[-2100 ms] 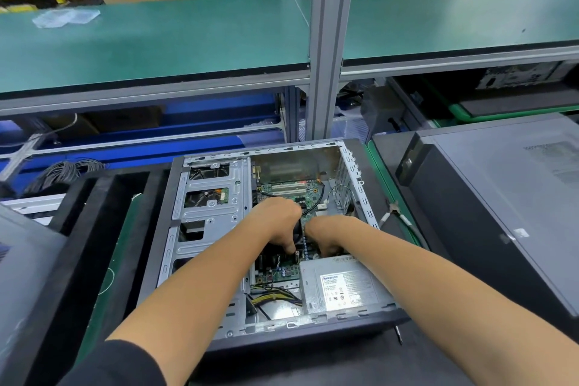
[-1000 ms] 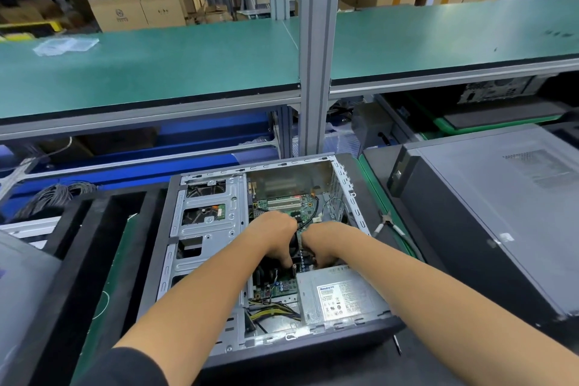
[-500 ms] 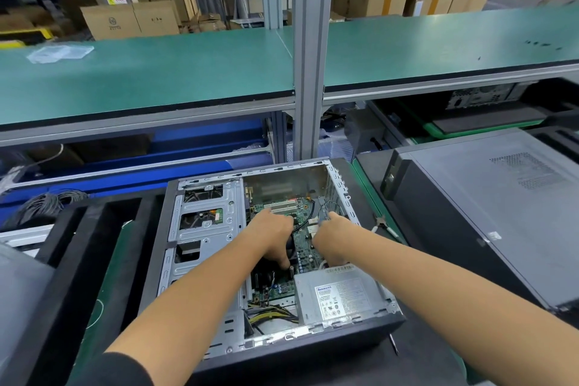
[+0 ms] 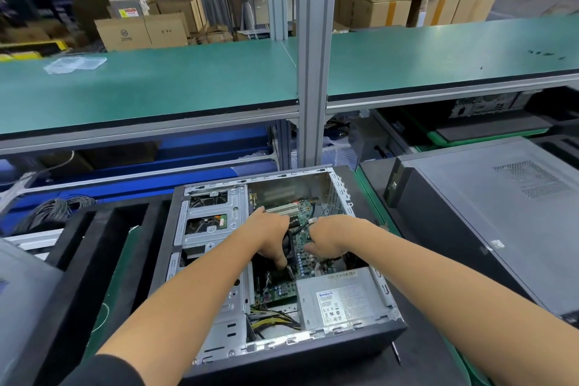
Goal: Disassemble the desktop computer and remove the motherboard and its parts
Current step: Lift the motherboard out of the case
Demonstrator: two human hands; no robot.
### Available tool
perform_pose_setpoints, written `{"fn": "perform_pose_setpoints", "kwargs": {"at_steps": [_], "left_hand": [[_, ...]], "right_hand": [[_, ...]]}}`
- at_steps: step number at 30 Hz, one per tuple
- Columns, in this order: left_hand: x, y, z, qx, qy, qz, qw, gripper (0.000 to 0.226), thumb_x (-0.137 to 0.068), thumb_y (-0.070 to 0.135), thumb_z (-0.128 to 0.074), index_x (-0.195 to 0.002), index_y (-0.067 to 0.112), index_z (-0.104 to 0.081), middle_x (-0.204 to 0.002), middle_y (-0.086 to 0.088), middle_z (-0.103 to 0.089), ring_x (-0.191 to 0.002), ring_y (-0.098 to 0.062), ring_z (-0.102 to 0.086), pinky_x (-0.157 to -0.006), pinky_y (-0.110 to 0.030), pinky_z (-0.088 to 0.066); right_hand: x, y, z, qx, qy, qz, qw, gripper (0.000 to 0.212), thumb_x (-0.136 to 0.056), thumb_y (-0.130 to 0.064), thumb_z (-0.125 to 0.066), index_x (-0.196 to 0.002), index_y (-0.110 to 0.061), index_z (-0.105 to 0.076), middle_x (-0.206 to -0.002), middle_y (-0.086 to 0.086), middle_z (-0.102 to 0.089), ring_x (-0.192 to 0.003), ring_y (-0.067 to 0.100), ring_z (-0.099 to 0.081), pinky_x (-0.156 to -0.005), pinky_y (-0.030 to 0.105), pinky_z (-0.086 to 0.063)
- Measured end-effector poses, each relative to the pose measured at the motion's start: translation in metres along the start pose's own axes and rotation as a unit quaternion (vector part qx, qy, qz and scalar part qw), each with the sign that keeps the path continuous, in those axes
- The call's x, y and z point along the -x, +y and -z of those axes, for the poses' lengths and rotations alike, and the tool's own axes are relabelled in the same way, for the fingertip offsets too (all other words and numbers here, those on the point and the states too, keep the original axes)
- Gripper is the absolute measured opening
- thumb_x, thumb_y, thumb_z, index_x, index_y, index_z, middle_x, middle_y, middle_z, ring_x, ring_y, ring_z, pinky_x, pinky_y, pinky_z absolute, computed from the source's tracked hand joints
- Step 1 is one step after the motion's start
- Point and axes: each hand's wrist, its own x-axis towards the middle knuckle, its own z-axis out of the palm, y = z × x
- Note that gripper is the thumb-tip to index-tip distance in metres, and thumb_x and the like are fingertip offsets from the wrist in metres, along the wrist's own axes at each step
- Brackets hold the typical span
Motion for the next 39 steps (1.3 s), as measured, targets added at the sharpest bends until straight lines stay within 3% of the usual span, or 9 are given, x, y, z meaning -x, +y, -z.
{"fn": "perform_pose_setpoints", "kwargs": {"at_steps": [2,5,8,13,19,26,31,34,39], "left_hand": [[0.003,-0.003,0.004,0.005,0.006,-0.003,1.0,0.064,-0.056,0.056,-0.08,-0.091,0.02,-0.041,-0.085,0.007,-0.056,-0.083,-0.022,-0.057,-0.081,-0.036,-0.044],[0.009,-0.011,0.01,0.014,0.024,-0.011,1.0,0.062,-0.055,0.054,-0.08,-0.09,0.02,-0.042,-0.075,0.008,-0.05,-0.074,-0.021,-0.053,-0.061,-0.032,-0.036],[0.012,-0.017,0.009,0.043,0.038,-0.013,0.998,0.062,-0.055,0.057,-0.078,-0.091,0.021,-0.042,-0.076,0.01,-0.051,-0.076,-0.018,-0.051,-0.09,-0.035,-0.037],[0.01,-0.022,0.001,0.075,0.048,-0.011,0.996,0.061,-0.058,0.059,-0.076,-0.091,0.02,-0.041,-0.079,0.013,-0.048,-0.081,-0.014,-0.048,-0.118,-0.043,-0.007],[0.014,-0.025,0.001,0.125,0.053,-0.031,0.99,0.061,-0.058,0.054,-0.077,-0.094,0.02,-0.04,-0.082,0.013,-0.046,-0.086,-0.011,-0.046,-0.119,-0.039,-0.001],[0.02,-0.02,-0.007,0.063,0.079,-0.037,0.994,0.063,-0.051,0.066,-0.068,-0.086,0.022,-0.038,-0.077,0.01,-0.051,-0.075,-0.012,-0.05,-0.109,-0.037,-0.022],[0.02,-0.02,-0.012,0.084,0.098,-0.034,0.991,0.073,-0.048,0.069,-0.064,-0.1,0.023,-0.043,-0.084,0.013,-0.053,-0.089,-0.017,-0.05,-0.105,-0.033,-0.023],[0.02,-0.021,-0.015,0.107,0.109,-0.027,0.988,0.086,-0.045,0.072,-0.058,-0.114,0.022,-0.046,-0.094,0.01,-0.058,-0.103,-0.022,-0.048,-0.099,-0.029,-0.02],[0.017,-0.022,-0.02,0.127,0.122,-0.028,0.984,0.084,-0.045,0.071,-0.058,-0.115,0.025,-0.047,-0.097,0.011,-0.06,-0.1,-0.018,-0.049,-0.101,-0.026,-0.018]], "right_hand": [[-0.001,0.0,0.0,0.028,0.015,0.002,0.999,0.037,-0.102,-0.035,-0.044,-0.11,-0.002,-0.059,-0.11,0.012,-0.062,-0.09,0.028,-0.057,-0.079,0.037,-0.05],[-0.002,0.0,-0.001,0.034,0.078,0.0,0.996,0.024,-0.096,-0.027,-0.051,-0.083,-0.006,-0.055,-0.08,0.006,-0.054,-0.075,0.027,-0.054,-0.065,0.035,-0.047],[-0.001,0.001,0.002,0.031,0.183,0.014,0.983,0.027,-0.09,-0.021,-0.049,-0.068,-0.007,-0.053,-0.074,0.008,-0.054,-0.077,0.029,-0.056,-0.069,0.036,-0.049],[-0.006,0.016,0.002,0.015,0.294,0.022,0.956,0.024,-0.091,-0.026,-0.048,-0.104,-0.01,-0.061,-0.106,0.007,-0.054,-0.101,0.024,-0.048,-0.081,0.035,-0.04],[-0.011,0.019,-0.019,0.025,0.255,0.017,0.966,0.036,-0.096,-0.039,-0.046,-0.118,-0.011,-0.052,-0.116,0.008,-0.05,-0.109,0.026,-0.045,-0.09,0.039,-0.038],[-0.001,0.012,-0.024,-0.01,0.244,0.053,0.968,0.035,-0.095,-0.045,-0.048,-0.112,-0.015,-0.053,-0.111,0.004,-0.05,-0.106,0.022,-0.043,-0.093,0.041,-0.036],[0.009,-0.007,-0.018,-0.092,0.103,0.112,0.984,0.024,-0.093,-0.03,-0.057,-0.096,-0.008,-0.065,-0.092,0.009,-0.066,-0.084,0.026,-0.06,-0.073,0.037,-0.05],[0.008,-0.015,-0.019,-0.083,0.071,0.104,0.989,0.02,-0.091,-0.022,-0.058,-0.089,-0.004,-0.066,-0.084,0.01,-0.066,-0.074,0.026,-0.057,-0.062,0.031,-0.041],[0.009,-0.017,-0.021,0.044,0.119,0.078,0.989,0.027,-0.092,-0.028,-0.054,-0.093,-0.004,-0.066,-0.104,0.01,-0.058,-0.097,0.026,-0.053,-0.078,0.037,-0.045]]}}
